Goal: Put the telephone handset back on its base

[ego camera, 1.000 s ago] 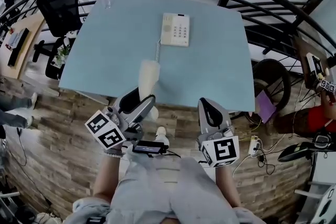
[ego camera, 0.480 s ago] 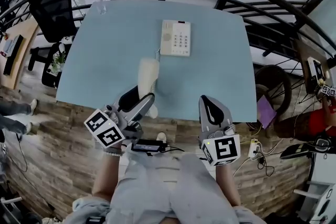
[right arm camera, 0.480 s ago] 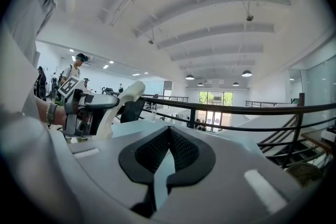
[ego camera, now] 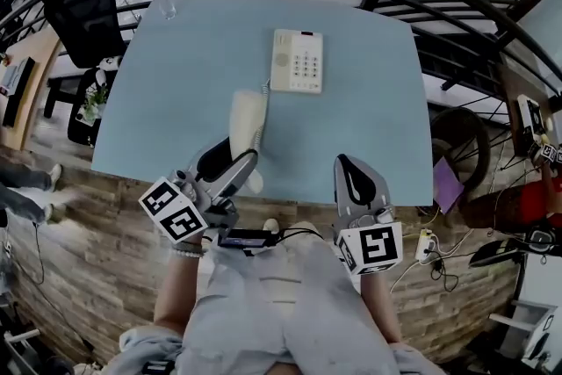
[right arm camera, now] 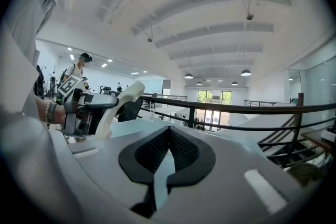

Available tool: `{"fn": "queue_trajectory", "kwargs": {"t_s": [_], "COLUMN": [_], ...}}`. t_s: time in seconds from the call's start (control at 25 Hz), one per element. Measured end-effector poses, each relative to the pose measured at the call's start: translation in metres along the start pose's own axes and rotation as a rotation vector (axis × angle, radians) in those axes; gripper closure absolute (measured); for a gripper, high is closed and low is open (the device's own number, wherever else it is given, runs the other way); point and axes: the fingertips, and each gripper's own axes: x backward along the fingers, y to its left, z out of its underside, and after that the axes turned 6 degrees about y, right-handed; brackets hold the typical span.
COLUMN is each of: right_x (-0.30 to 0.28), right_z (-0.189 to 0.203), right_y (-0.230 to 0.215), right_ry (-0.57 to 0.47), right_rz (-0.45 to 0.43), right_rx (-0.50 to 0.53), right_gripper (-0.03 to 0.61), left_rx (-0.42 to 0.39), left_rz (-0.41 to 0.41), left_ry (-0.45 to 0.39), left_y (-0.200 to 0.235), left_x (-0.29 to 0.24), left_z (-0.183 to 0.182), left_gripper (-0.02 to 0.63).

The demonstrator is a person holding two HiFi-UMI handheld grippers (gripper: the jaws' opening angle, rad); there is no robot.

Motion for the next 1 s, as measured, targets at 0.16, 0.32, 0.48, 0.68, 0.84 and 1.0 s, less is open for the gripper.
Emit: {"fn": "queue_trajectory", "kwargs": {"t_s": [0.16,0.32,0.48,0.68,0.84,1.0], "right_x": [-0.001,-0.007,-0.013,-0.025,-0.036,-0.048], "right_z": [-0.001,-0.001,0.001,0.002,0.003,0.004], "right_y": [-0.004,-0.008,-0.014,-0.024,-0.032,-0.043], "right_ry": [0.001,0.002,0.01,0.006,0.016,0.024], "right_rz": [0.007,0.004,-0.007,-0.021,-0.043,-0.063], "right_rx": [-0.003,-0.004,0.002,-0.006,-0.004,-0.005], "right_gripper": [0.575,0.575,0.575,0.575,0.575,0.575], "left_rx": [0.002,0.006,0.01,0.014,0.023,0.029], "left_rz": [-0.004,-0.012,-0.022,-0.041,-0.061,-0.081], "left_ry": [0.005,0.002,0.005,0.002,-0.001,-0.001], "left_y": [0.002,0.008,0.013,0.022,0.029,0.037], "left_x": [-0.002,-0.007,-0.015,-0.026,-0.038,-0.051], "left_z": [-0.001,-0.003,-0.002,-0.004,-0.006,-0.008], "left_gripper": [0.405,0.405,0.405,0.405,0.405,0.405]}}
